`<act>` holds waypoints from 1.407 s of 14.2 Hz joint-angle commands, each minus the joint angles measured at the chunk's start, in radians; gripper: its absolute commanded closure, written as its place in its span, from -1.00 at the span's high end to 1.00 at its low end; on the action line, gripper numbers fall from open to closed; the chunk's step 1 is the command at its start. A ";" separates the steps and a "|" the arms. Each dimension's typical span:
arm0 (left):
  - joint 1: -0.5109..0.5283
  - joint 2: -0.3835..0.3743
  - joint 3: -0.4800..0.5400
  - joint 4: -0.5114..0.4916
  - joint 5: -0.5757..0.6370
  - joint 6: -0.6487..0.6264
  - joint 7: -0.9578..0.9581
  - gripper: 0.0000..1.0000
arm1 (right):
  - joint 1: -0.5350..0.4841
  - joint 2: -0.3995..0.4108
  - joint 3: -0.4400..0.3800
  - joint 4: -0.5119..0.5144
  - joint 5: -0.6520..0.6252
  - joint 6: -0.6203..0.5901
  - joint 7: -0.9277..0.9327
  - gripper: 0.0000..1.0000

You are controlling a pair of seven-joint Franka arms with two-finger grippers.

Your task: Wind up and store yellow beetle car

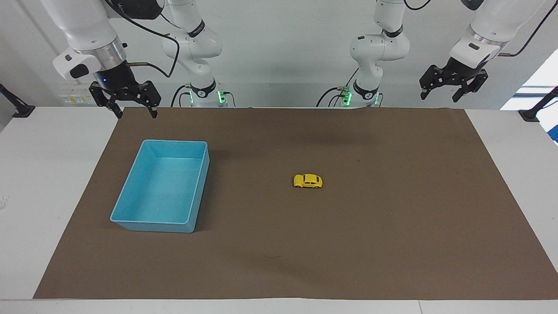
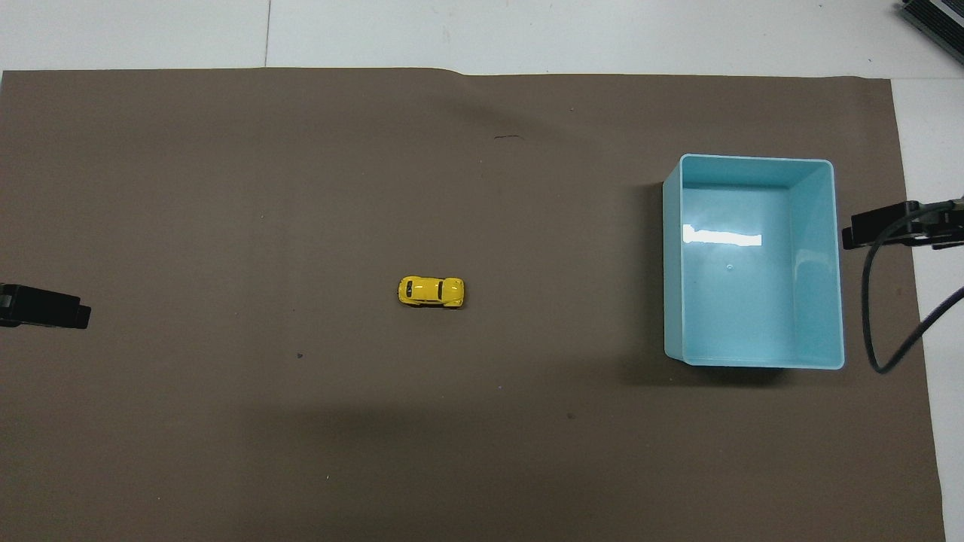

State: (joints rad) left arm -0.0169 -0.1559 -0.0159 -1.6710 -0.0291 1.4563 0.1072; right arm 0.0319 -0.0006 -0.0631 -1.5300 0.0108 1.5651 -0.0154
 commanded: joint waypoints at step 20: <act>-0.002 -0.016 -0.006 -0.036 0.008 0.038 0.002 1.00 | -0.010 -0.010 0.009 -0.001 0.003 -0.008 0.014 1.00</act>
State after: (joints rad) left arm -0.0179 -0.1558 -0.0209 -1.6760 -0.0291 1.4634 0.1071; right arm 0.0319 -0.0006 -0.0631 -1.5300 0.0108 1.5651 -0.0154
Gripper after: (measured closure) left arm 0.000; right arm 0.000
